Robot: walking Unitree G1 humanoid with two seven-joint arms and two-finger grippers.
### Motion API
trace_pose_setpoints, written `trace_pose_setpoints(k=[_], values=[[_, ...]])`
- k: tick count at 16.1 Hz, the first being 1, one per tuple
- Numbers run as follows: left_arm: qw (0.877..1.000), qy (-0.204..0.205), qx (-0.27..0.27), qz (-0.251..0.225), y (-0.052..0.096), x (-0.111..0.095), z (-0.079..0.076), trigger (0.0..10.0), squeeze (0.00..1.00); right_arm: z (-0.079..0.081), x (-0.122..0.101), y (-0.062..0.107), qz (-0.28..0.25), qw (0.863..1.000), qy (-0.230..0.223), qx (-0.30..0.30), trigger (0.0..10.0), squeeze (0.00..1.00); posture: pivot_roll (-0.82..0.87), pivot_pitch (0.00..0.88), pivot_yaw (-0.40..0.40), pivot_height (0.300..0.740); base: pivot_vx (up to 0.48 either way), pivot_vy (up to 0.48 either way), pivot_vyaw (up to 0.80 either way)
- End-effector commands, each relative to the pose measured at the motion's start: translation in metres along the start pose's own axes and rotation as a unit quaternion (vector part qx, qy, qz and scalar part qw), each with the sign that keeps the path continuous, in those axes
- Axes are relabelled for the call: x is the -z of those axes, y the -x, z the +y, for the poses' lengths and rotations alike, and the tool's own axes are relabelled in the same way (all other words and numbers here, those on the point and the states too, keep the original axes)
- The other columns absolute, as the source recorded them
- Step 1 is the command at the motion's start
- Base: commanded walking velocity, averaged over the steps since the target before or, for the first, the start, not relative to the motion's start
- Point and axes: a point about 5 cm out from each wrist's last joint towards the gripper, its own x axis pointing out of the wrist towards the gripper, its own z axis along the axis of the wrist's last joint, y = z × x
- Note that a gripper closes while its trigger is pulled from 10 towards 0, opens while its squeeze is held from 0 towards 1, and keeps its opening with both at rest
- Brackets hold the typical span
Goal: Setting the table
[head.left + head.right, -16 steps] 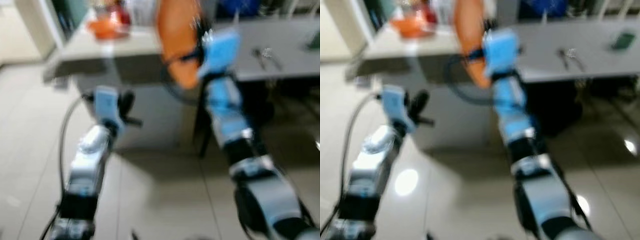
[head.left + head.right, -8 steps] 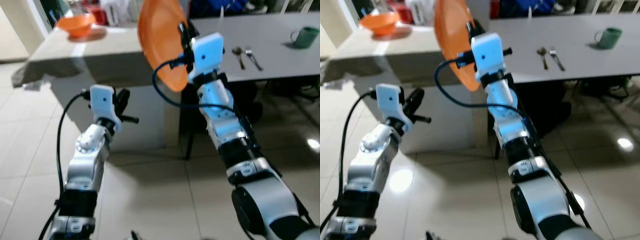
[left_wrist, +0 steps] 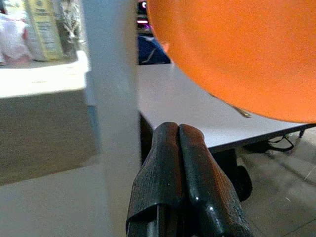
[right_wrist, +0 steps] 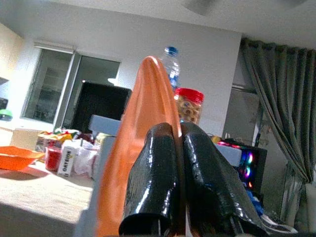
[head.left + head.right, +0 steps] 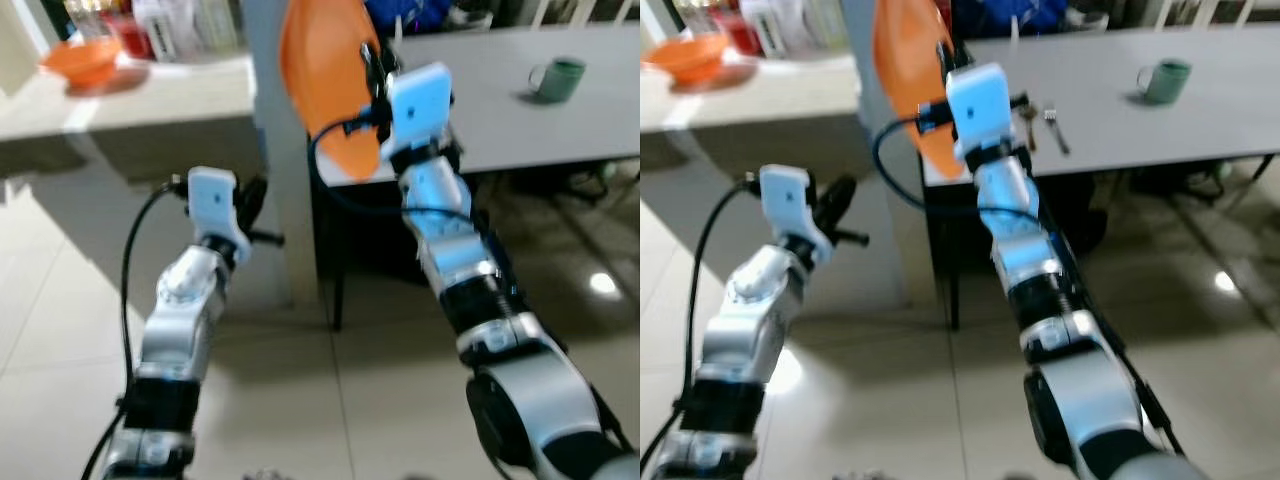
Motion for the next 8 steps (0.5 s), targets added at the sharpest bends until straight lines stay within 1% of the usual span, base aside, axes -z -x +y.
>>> trace_pose_setpoints(k=[1, 8], values=[[1.000, -0.001, 0.011, -0.005, -0.0026, -0.0029, -0.0043, 10.0, 0.00, -0.0105, -0.0109, -0.0060, -0.027, 0.999, 0.009, 0.015, 0.0, 0.00, -0.06, 0.000, 0.067, 0.740, 0.319, -0.352, 0.00], [1.000, -0.004, 0.013, -0.007, -0.0042, -0.0038, -0.0061, 10.0, 0.00, -0.0118, -0.0099, -0.0065, -0.023, 1.000, 0.008, 0.018, 0.0, 0.00, -0.06, 0.000, 0.068, 0.740, 0.322, -0.353, 0.00]])
